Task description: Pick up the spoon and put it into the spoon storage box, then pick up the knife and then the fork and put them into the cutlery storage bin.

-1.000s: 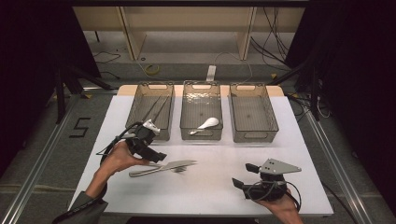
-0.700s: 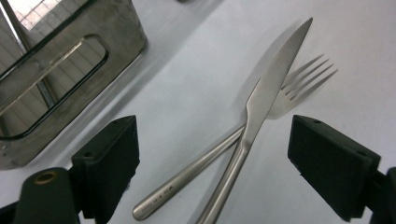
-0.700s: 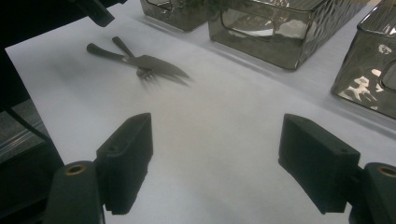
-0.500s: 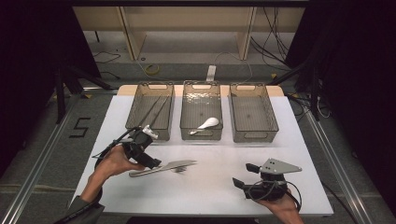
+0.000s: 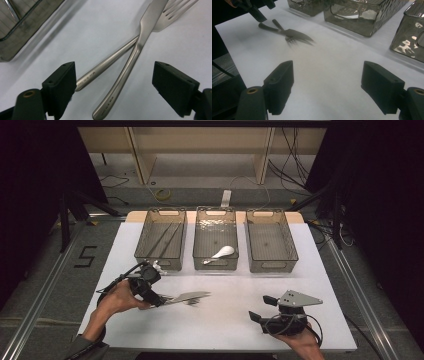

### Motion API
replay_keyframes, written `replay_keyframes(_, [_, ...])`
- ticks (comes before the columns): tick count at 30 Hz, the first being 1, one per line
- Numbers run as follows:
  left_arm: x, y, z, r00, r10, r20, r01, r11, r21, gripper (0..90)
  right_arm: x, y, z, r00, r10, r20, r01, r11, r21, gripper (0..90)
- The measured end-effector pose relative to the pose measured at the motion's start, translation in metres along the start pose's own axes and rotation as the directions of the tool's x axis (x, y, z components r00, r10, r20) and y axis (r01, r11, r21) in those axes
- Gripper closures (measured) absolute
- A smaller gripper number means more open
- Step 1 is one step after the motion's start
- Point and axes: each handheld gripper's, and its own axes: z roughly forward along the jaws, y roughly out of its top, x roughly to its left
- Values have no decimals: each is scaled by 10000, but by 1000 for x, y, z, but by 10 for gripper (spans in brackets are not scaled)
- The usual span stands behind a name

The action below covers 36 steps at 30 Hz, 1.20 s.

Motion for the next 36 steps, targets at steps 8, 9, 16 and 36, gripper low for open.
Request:
replay_keyframes(8, [-1,-6,7,9999,71,-75,-66,9985,539,195,-1,0,1,10000,36,-24,-36,10000,32,269])
replay_keyframes(9, [-1,-6,8,9999,17,-124,-10,9984,566,195,-1,0,1,10000,24,-16,-24,10000,49,269])
replay_keyframes(16, [0,-10,12,9997,-194,-141,205,9965,814,221,1,1,2,10000,-71,-36,72,10000,50,270])
replay_keyframes(36, [-9,-6,21,9983,502,291,-538,9891,1372,501,2,1,0,9998,-179,60,178,9997,161,270])
